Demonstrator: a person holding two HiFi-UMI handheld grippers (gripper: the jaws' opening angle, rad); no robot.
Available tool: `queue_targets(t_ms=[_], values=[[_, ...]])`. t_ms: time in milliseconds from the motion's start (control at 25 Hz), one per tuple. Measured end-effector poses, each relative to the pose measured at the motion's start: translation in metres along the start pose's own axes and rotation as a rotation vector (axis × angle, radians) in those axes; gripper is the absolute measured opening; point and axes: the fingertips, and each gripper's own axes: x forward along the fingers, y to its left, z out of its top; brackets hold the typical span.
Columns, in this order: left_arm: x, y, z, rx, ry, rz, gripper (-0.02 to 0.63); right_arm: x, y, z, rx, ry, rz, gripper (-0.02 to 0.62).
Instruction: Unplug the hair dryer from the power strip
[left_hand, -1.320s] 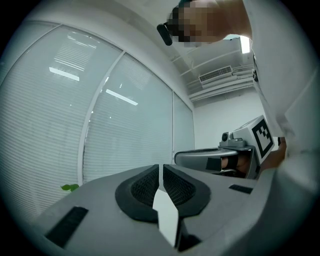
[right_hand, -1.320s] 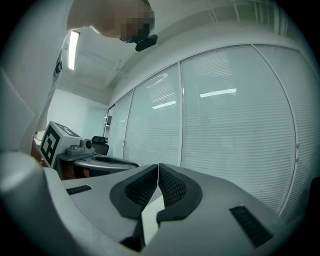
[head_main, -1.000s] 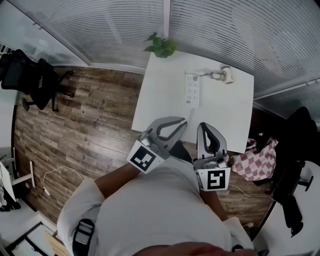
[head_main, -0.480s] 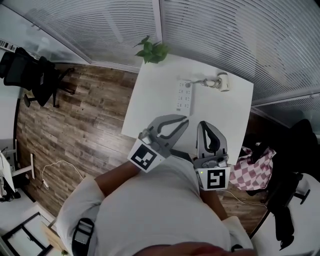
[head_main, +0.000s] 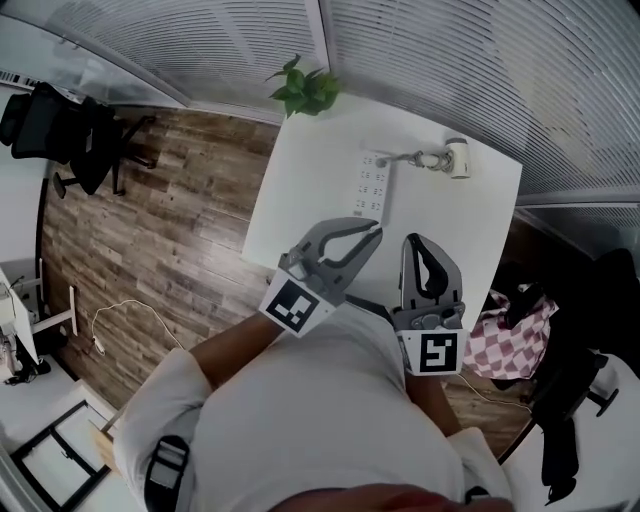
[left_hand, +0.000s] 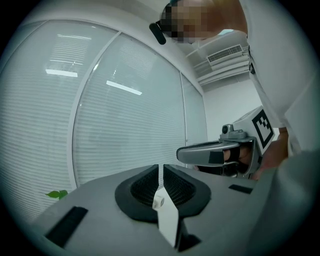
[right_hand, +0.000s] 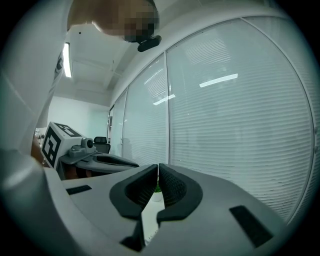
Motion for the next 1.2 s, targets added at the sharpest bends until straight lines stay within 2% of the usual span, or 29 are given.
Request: queue_targets(t_ms=[320,440,640,880,1000,1200], values=[[0.015,0.025,-0.030,0.004,0.042,-0.026,0.052,0.030,-0.007,-0.026,-0.007,0.049,-0.008,0.034],[0.024,0.031,-0.054,-0.008,0.090,-0.059,0.052,0.041,-0.007,-0.044,-0.008,0.081,0.003,0.034],[0.034,0.042,-0.093,0.021,0.164,-0.085,0.052,0.056,-0.010,-0.072,-0.029,0.117,0.013,0.035],[0.052,0.061,-0.147,0.107,0.248,-0.112,0.052,0.082,-0.022,-0.111,0.003,0.169,-0.002,0.047],[0.062,0.070,-0.174,0.155,0.303,-0.122,0.052,0.092,-0.028,-0.139,0.029,0.217,-0.015,0.109],[0.080,0.081,-0.220,0.251,0.391,-0.159,0.052,0.114,-0.039,-0.186,0.038,0.271,-0.029,0.114]])
